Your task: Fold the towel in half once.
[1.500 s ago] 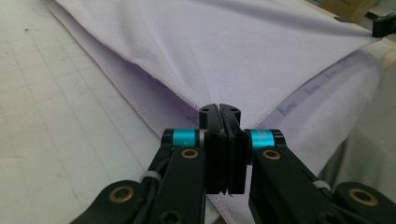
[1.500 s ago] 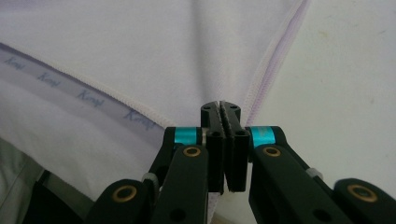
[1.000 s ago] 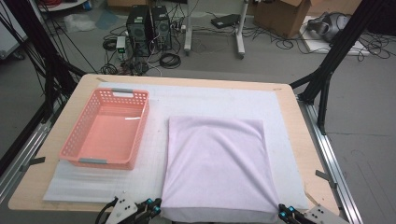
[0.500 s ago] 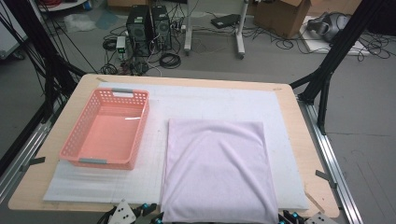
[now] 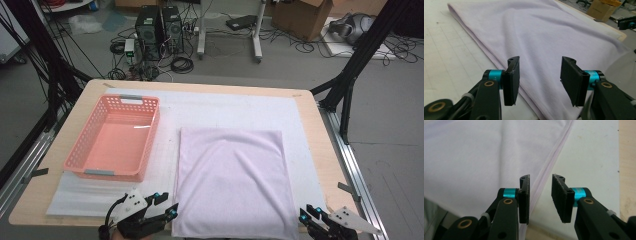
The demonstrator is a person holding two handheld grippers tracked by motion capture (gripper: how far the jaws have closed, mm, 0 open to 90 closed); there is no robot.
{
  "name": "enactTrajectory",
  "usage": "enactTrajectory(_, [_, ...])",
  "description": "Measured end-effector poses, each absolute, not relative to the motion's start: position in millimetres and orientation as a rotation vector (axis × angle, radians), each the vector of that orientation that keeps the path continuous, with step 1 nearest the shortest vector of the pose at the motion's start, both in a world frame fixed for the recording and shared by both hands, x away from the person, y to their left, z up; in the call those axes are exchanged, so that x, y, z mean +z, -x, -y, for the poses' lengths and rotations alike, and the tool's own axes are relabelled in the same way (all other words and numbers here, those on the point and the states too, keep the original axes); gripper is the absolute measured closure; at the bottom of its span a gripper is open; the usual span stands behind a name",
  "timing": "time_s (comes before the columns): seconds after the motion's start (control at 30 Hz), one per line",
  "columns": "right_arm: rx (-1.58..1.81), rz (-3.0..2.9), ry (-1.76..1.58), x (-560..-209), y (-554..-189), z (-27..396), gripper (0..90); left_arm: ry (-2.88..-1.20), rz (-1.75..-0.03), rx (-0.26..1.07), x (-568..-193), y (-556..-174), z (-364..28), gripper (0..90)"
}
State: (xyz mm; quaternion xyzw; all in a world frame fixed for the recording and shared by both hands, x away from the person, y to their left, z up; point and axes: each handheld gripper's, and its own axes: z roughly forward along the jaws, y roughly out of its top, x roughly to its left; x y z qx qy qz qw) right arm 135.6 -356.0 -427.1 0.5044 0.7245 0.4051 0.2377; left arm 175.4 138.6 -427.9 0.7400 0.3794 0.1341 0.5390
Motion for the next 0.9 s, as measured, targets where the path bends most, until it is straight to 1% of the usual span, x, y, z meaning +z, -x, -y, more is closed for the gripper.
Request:
enactTrajectory(0.17, [1.089,-2.010,-1.397,-432.1,-166.1,356.0,61.2,-1.749,-0.936,0.319,-430.1,-201.6,-130.2,46.6])
enactTrajectory(0.27, [1.046,-2.042,-1.403,-436.0,-192.7,353.0,62.1,-1.756,-0.943,0.321,-430.2,-219.2,-122.9,46.4])
enactTrajectory(0.43, [1.056,-2.074,-1.398,-439.8,-236.0,343.2,61.1,-1.770,-0.973,0.322,-427.6,-252.6,-116.5,46.0])
enactTrajectory(0.47, [1.054,-2.086,-1.397,-441.0,-243.8,341.4,63.9,-1.775,-0.982,0.327,-426.7,-259.1,-114.9,46.0])
enactTrajectory(0.5, [1.042,-2.103,-1.399,-442.6,-250.7,339.5,70.0,-1.779,-0.988,0.332,-425.9,-265.5,-113.6,45.8])
enactTrajectory(0.6, [1.024,-2.140,-1.401,-446.5,-263.6,338.8,84.1,-1.783,-1.013,0.339,-424.1,-283.6,-110.9,45.8])
enactTrajectory(0.63, [1.015,-2.152,-1.396,-445.1,-264.7,339.8,86.1,-1.785,-1.018,0.337,-423.9,-288.9,-110.3,45.8])
enactTrajectory(0.7, [0.964,-2.164,-1.371,-442.9,-263.6,342.6,87.0,-1.792,-1.025,0.332,-424.1,-297.8,-107.4,45.8])
enactTrajectory(0.8, [0.960,-2.151,-1.403,-440.6,-261.1,352.1,86.7,-1.801,-1.033,0.345,-426.3,-309.2,-103.3,45.8])
enactTrajectory(0.83, [0.968,-2.154,-1.397,-440.8,-260.9,353.2,84.8,-1.803,-1.044,0.350,-426.9,-312.8,-102.4,45.7])
enactTrajectory(0.87, [0.974,-2.150,-1.383,-440.7,-260.6,353.1,79.9,-1.803,-1.053,0.355,-427.5,-316.1,-101.5,45.3])
enactTrajectory(0.9, [0.978,-2.136,-1.374,-440.4,-260.7,353.2,72.5,-1.802,-1.058,0.358,-428.0,-319.6,-100.5,45.2])
